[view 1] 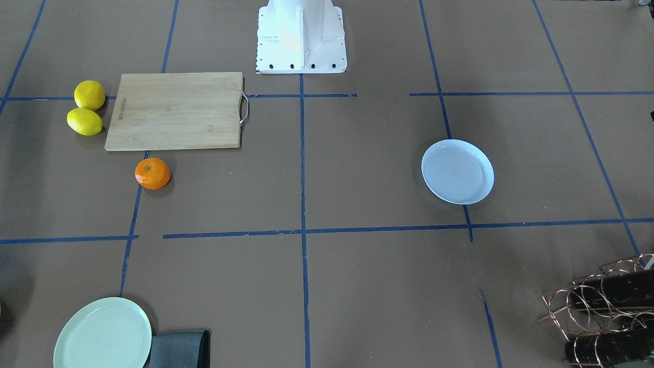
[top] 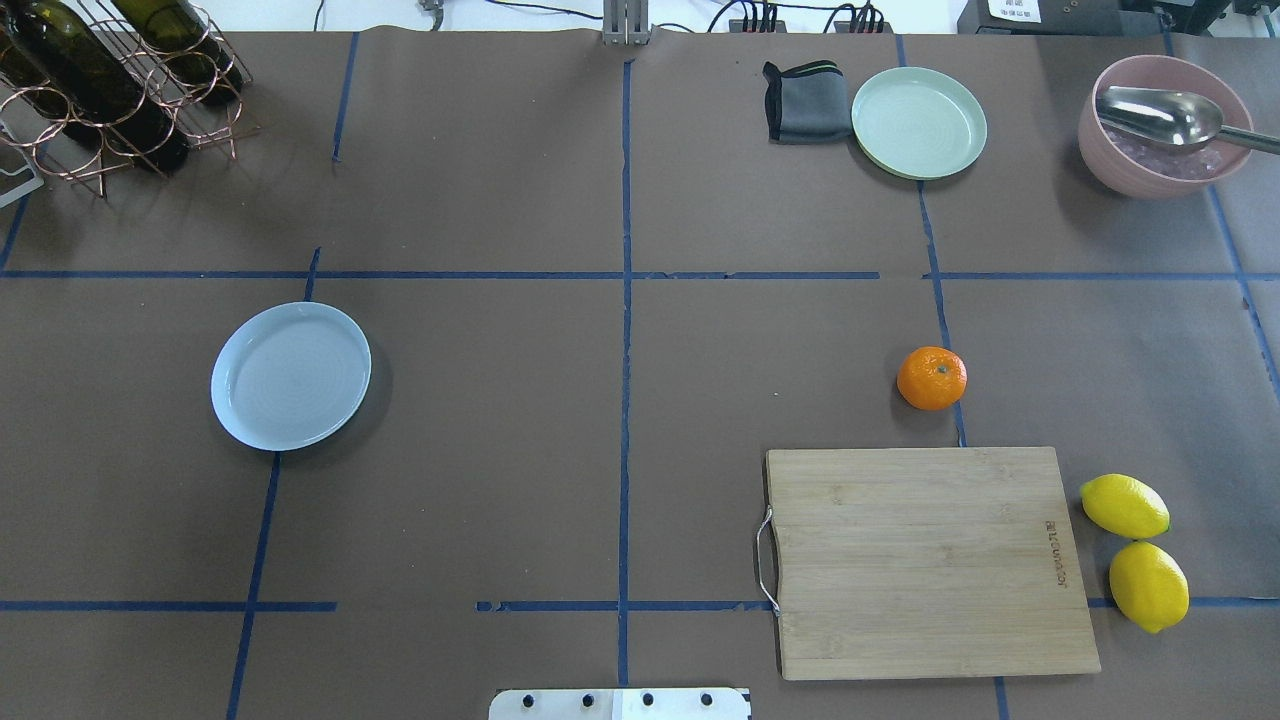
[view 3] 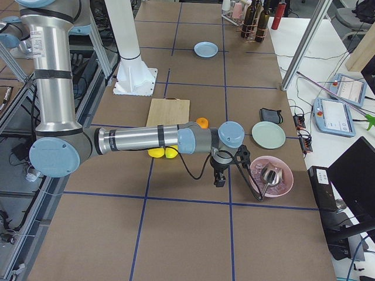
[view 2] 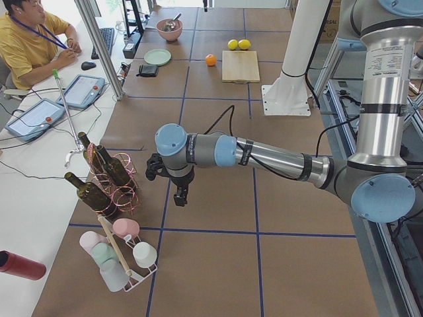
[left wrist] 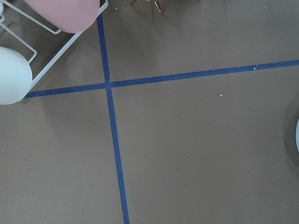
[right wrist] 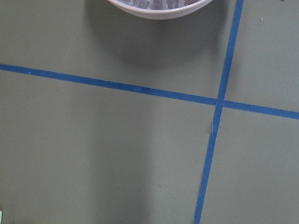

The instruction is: Pick orange to plate

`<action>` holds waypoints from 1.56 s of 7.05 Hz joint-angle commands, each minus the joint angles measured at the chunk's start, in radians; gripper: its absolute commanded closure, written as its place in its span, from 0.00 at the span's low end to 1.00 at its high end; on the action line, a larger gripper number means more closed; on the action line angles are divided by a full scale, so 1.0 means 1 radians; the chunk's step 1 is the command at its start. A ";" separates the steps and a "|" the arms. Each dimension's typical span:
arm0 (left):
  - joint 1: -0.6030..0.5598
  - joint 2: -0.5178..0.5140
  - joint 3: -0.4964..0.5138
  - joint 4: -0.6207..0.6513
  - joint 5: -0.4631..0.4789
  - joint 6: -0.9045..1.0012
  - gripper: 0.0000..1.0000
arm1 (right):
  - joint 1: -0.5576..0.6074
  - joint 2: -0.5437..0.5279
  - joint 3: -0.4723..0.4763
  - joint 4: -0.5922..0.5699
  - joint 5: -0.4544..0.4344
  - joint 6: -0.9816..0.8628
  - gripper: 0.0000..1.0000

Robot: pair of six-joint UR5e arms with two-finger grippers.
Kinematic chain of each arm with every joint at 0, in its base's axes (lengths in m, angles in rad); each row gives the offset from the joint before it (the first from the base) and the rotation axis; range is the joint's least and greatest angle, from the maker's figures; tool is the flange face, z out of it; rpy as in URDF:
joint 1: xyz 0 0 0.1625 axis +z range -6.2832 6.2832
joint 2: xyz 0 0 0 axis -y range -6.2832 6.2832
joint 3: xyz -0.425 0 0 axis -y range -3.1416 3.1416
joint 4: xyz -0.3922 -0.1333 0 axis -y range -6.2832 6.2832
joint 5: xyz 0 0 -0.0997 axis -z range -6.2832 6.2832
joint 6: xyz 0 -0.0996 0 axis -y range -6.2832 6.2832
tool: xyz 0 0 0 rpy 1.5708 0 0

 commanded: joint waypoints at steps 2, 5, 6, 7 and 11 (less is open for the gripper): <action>0.002 0.006 -0.003 -0.032 -0.015 0.007 0.00 | -0.007 0.000 0.005 0.001 -0.001 -0.003 0.00; 0.239 0.006 0.008 -0.292 -0.049 -0.138 0.00 | -0.027 0.000 0.014 0.001 0.000 -0.003 0.00; 0.302 0.003 0.006 -0.416 -0.043 -0.318 0.00 | -0.045 0.000 0.031 0.009 0.000 -0.003 0.00; 0.429 0.000 0.041 -0.567 -0.014 -0.552 0.00 | -0.054 -0.009 0.019 0.082 -0.001 -0.004 0.00; 0.639 -0.054 0.173 -0.833 0.180 -1.031 0.06 | -0.056 -0.012 -0.012 0.147 -0.001 0.004 0.00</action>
